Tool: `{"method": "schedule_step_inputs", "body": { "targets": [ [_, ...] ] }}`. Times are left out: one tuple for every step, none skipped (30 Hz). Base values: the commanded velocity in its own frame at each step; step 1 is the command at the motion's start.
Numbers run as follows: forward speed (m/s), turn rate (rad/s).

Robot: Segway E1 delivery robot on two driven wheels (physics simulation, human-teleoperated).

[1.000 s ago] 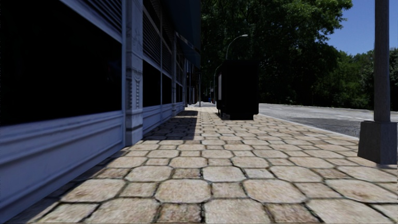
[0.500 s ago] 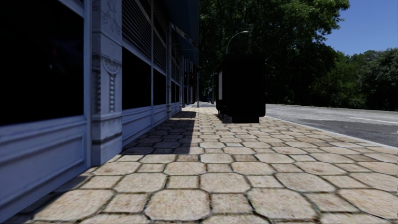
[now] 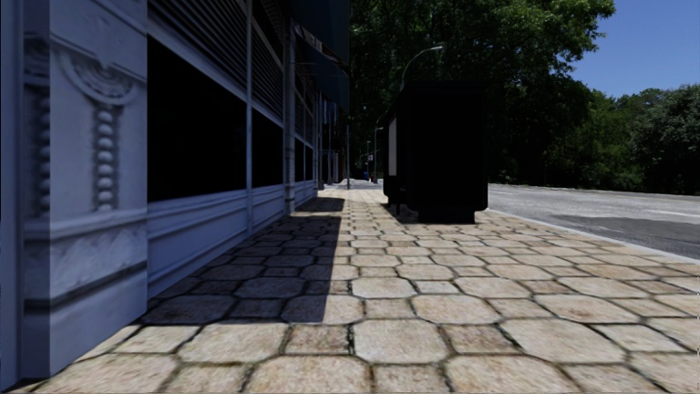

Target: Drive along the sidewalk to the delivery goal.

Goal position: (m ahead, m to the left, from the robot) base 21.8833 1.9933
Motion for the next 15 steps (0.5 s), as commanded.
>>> {"method": "schedule_step_inputs", "body": {
  "targets": [
    [2.0, 0.0],
    [2.0, 0.0],
    [2.0, 0.0],
    [2.0, 0.0],
    [2.0, 0.0],
    [2.0, 0.0],
    [2.0, 0.0],
    [2.0, 0.0],
    [2.0, 0.0],
    [2.0, 0.0],
    [2.0, 0.0],
    [2.0, 0.0],
    [2.0, 0.0],
    [2.0, 0.0],
    [2.0, 0.0]
  ]
}}
